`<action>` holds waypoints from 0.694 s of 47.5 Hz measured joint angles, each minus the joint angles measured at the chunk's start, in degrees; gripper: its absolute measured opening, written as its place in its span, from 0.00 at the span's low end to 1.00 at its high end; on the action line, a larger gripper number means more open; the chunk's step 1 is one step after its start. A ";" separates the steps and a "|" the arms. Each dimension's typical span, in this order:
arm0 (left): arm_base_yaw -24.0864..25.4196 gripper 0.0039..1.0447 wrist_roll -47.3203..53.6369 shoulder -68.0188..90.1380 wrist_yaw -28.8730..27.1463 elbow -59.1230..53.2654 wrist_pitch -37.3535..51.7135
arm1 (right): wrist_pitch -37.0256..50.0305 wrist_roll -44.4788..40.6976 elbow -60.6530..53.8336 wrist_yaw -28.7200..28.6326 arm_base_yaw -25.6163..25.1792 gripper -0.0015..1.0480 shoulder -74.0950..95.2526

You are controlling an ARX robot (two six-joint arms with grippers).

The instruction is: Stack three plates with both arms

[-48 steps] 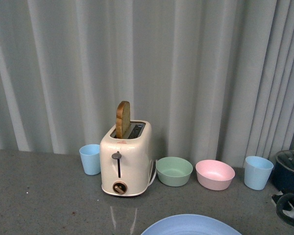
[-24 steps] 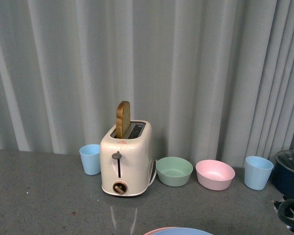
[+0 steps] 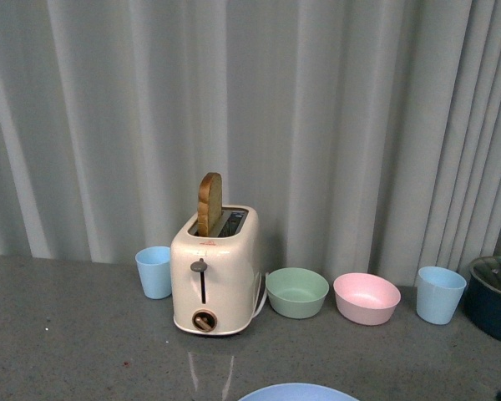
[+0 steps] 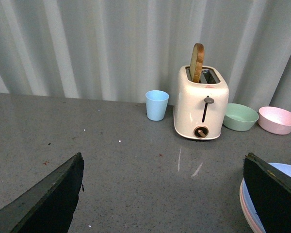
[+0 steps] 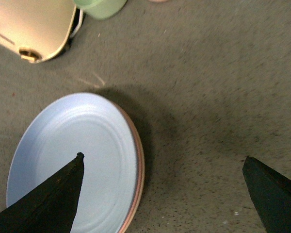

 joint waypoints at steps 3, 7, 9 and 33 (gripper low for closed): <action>0.00 0.94 0.00 0.00 -0.02 0.00 0.00 | -1.88 -0.52 -0.35 0.59 -2.27 0.93 -5.25; 0.00 0.94 0.00 0.00 0.00 0.00 0.00 | -4.04 -1.66 -0.37 1.27 -4.63 0.93 -11.80; 0.00 0.94 0.00 0.00 0.00 0.00 0.00 | -5.11 -2.64 -0.39 1.95 -5.75 0.93 -15.56; 0.00 0.94 0.00 0.00 -0.02 0.00 0.00 | -3.28 -13.44 -10.71 9.33 -6.36 0.60 -50.93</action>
